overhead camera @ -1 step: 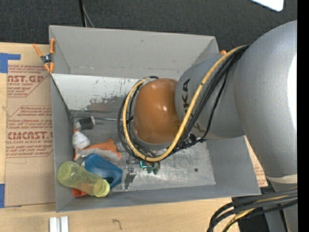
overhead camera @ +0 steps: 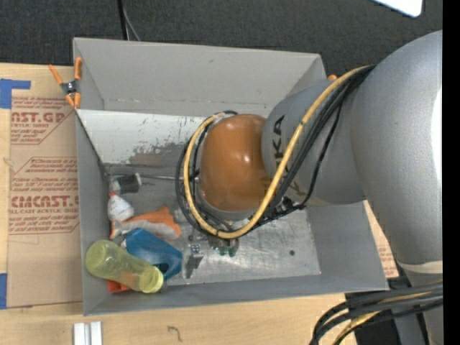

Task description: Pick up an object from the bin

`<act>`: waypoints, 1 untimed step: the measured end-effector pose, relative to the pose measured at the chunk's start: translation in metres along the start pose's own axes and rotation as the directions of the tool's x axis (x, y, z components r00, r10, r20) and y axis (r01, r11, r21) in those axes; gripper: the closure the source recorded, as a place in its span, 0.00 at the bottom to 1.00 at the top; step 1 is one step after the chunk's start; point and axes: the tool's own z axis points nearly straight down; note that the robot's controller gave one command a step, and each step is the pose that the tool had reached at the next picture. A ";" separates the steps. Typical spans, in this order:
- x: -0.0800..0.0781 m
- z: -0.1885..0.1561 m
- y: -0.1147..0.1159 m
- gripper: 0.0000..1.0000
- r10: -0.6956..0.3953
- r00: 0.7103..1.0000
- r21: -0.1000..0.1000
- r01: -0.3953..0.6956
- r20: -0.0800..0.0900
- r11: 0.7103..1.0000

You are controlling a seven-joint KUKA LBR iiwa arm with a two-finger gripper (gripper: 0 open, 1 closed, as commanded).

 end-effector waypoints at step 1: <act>-0.071 0.055 0.055 0.00 -0.018 1.000 0.004 0.018 -0.021 1.000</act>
Offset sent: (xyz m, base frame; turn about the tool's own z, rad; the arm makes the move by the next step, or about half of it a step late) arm 0.0814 0.0348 -0.0058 -0.1417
